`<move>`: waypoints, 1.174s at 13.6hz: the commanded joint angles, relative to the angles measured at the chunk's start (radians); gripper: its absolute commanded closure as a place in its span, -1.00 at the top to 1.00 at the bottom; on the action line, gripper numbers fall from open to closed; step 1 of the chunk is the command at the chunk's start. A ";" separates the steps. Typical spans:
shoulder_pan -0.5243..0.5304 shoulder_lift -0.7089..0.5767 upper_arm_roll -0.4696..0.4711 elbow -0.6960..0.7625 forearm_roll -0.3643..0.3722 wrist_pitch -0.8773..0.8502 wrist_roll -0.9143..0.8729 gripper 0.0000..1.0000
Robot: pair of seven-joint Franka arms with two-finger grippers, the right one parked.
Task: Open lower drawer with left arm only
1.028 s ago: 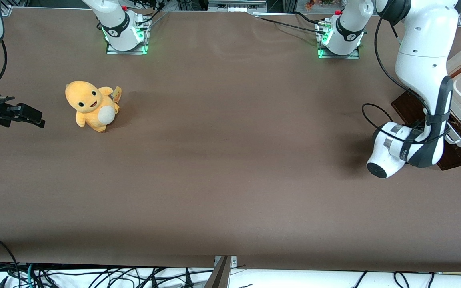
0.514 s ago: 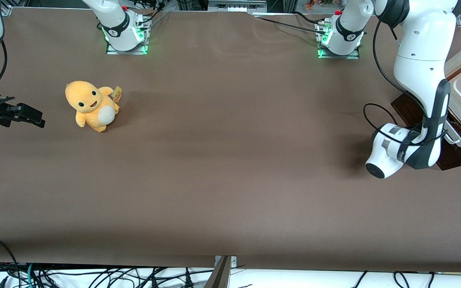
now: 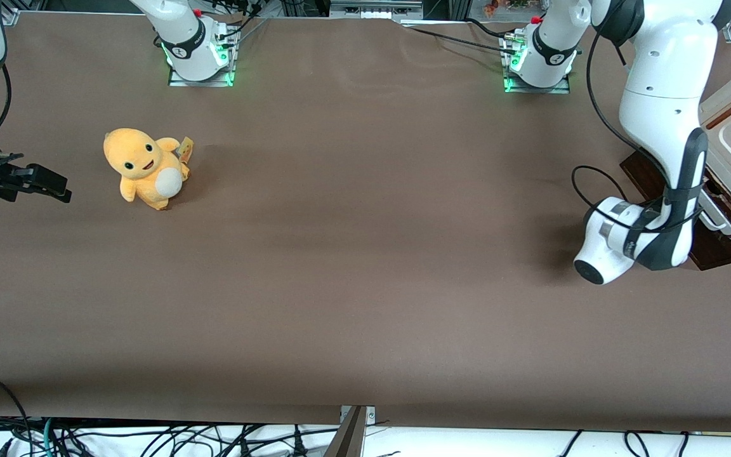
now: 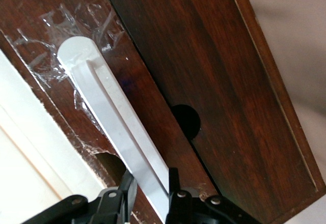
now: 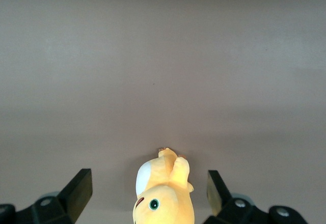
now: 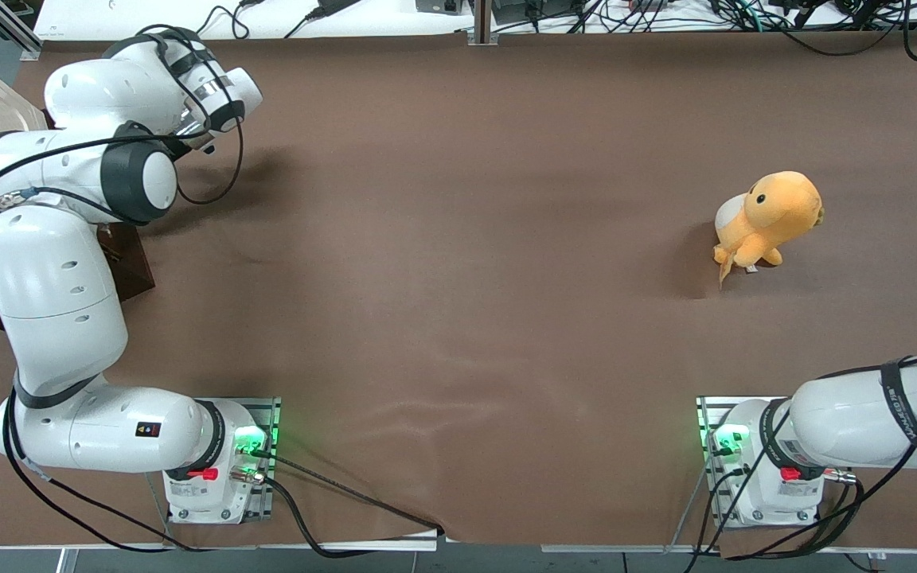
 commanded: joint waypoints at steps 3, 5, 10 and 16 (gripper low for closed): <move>-0.072 0.060 -0.001 0.111 -0.065 -0.047 0.044 -1.00; -0.093 0.077 -0.001 0.142 -0.101 -0.052 0.044 -1.00; -0.110 0.078 -0.001 0.173 -0.138 -0.059 0.047 0.27; -0.104 0.061 0.002 0.346 -0.350 -0.061 0.096 1.00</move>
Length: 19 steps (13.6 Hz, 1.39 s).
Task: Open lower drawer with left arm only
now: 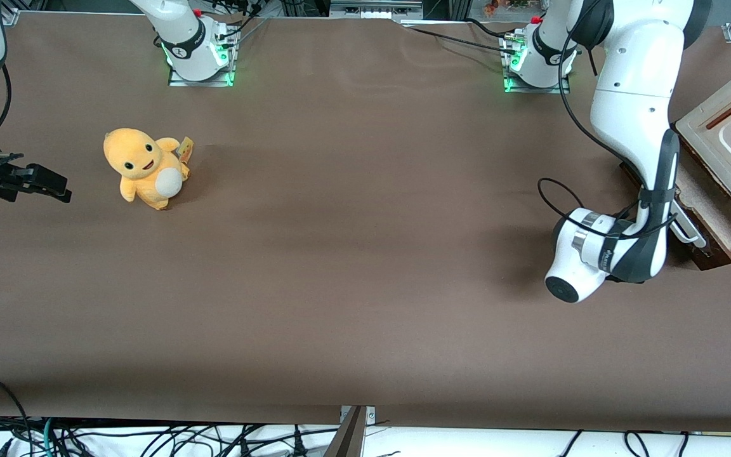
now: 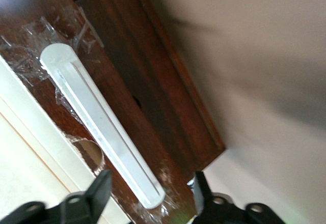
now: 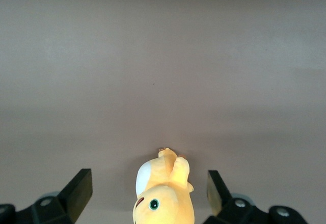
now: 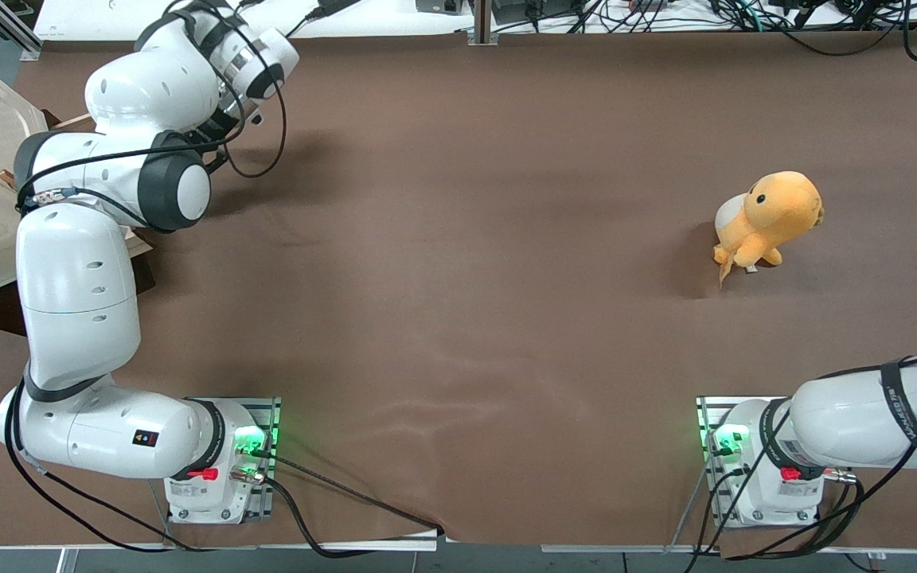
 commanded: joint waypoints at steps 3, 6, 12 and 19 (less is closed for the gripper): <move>0.060 -0.052 0.012 0.188 -0.354 -0.018 0.037 1.00; 0.181 -0.184 0.008 0.197 -0.659 0.014 0.048 1.00; 0.238 -0.330 0.009 0.171 -0.843 0.105 0.181 1.00; 0.206 -0.675 0.015 -0.153 -0.747 0.367 0.560 1.00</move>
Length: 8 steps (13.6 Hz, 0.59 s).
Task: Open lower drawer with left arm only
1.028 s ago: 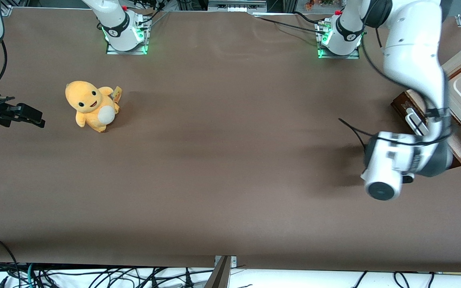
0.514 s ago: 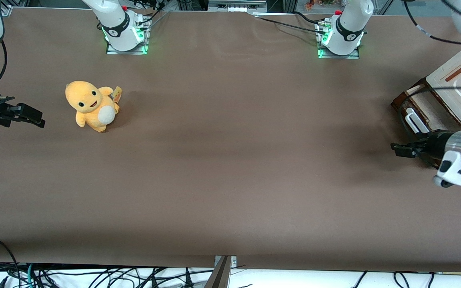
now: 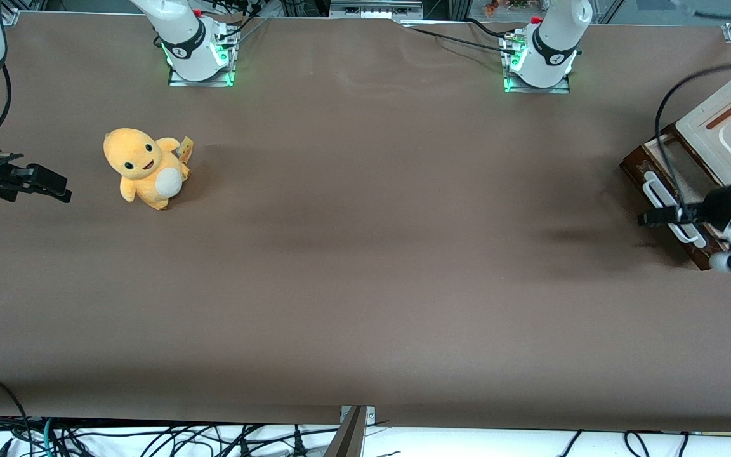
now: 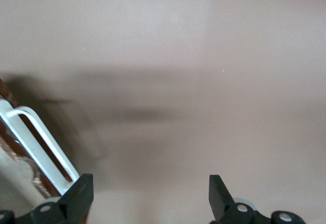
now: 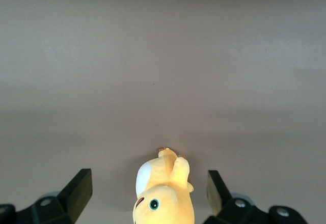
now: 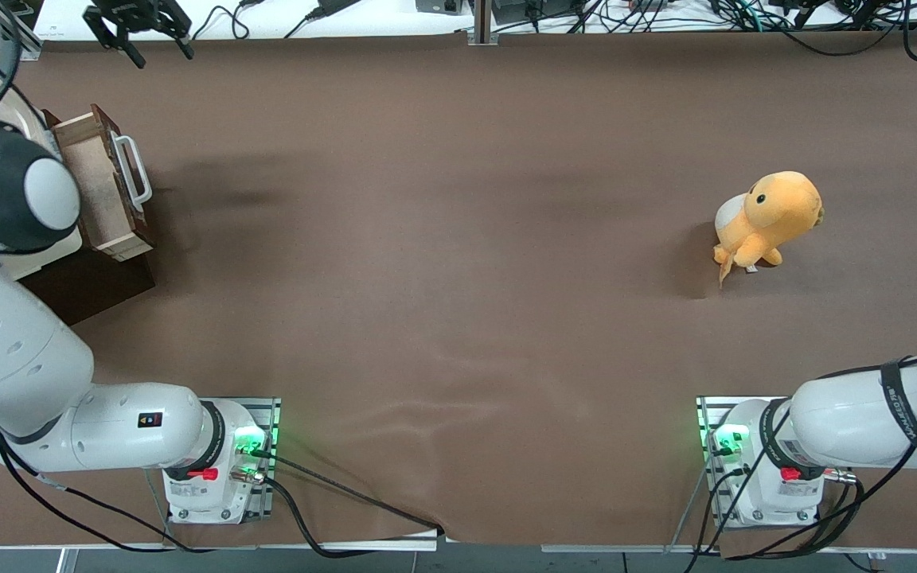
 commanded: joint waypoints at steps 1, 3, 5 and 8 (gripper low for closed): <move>-0.055 -0.162 0.004 -0.148 0.076 0.097 0.080 1.00; -0.092 -0.210 0.001 -0.182 0.139 0.091 0.077 1.00; -0.100 -0.251 -0.005 -0.231 0.136 0.088 0.066 1.00; -0.092 -0.273 -0.005 -0.262 0.132 0.083 0.066 1.00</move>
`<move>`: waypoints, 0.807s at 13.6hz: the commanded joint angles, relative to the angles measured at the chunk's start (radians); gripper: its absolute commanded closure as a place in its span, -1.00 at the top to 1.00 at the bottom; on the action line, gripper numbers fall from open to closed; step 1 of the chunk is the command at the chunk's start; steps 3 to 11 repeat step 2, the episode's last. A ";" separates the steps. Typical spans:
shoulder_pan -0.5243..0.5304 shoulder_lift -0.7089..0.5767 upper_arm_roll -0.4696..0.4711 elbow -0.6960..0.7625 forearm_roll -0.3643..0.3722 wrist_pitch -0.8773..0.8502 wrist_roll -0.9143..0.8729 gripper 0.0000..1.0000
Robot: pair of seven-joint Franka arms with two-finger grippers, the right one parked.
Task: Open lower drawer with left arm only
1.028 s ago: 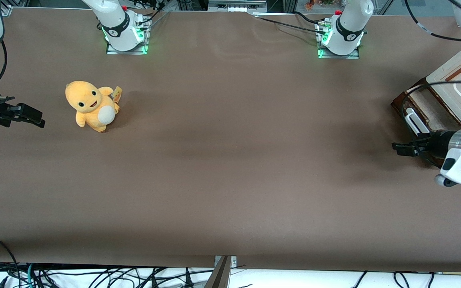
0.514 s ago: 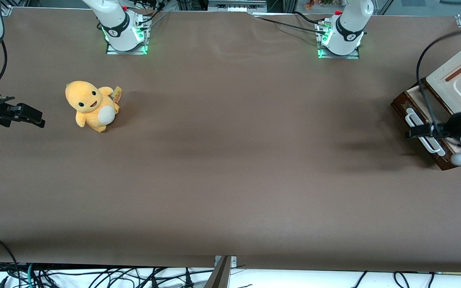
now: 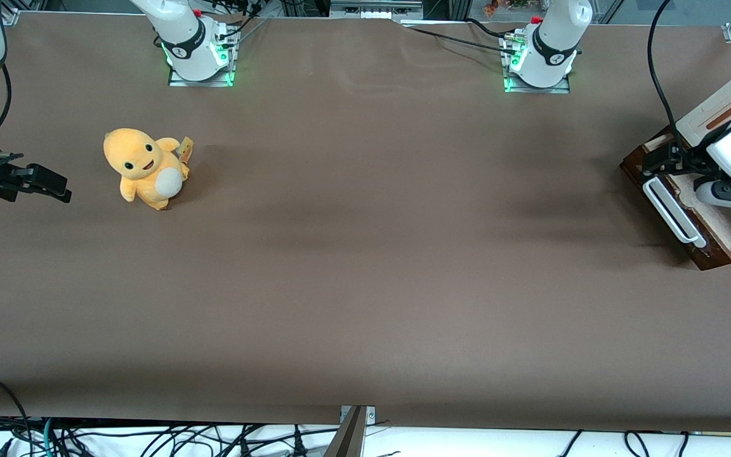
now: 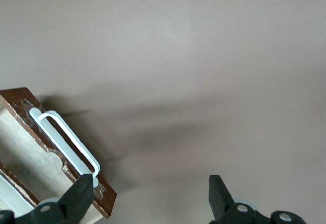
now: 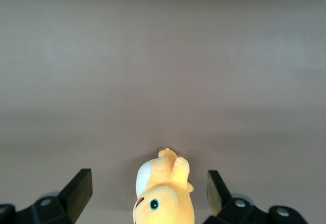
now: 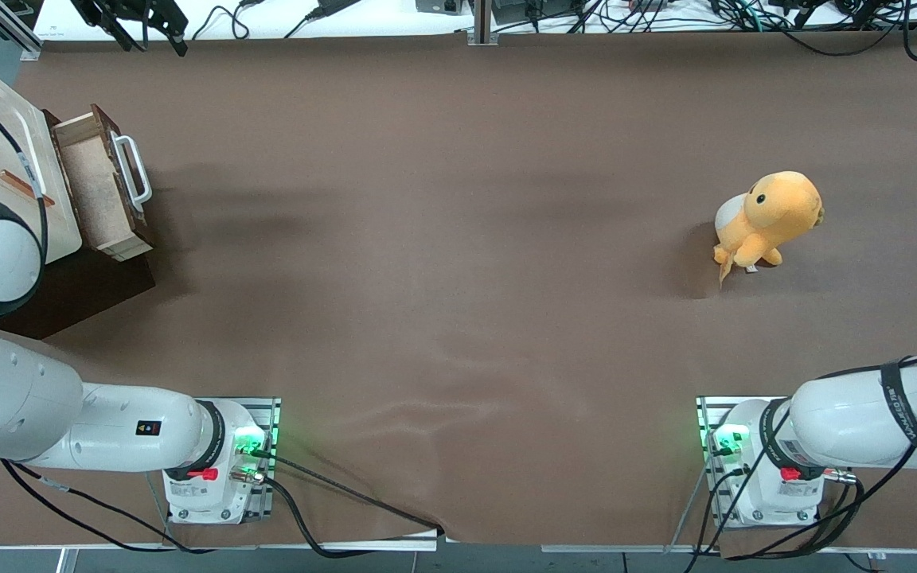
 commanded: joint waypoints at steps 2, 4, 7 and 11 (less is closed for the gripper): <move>0.005 -0.043 0.002 -0.067 0.015 0.026 0.013 1.00; 0.005 -0.043 0.002 -0.067 0.015 0.026 0.013 1.00; 0.005 -0.043 0.002 -0.067 0.015 0.026 0.013 1.00; 0.005 -0.043 0.002 -0.067 0.015 0.026 0.013 1.00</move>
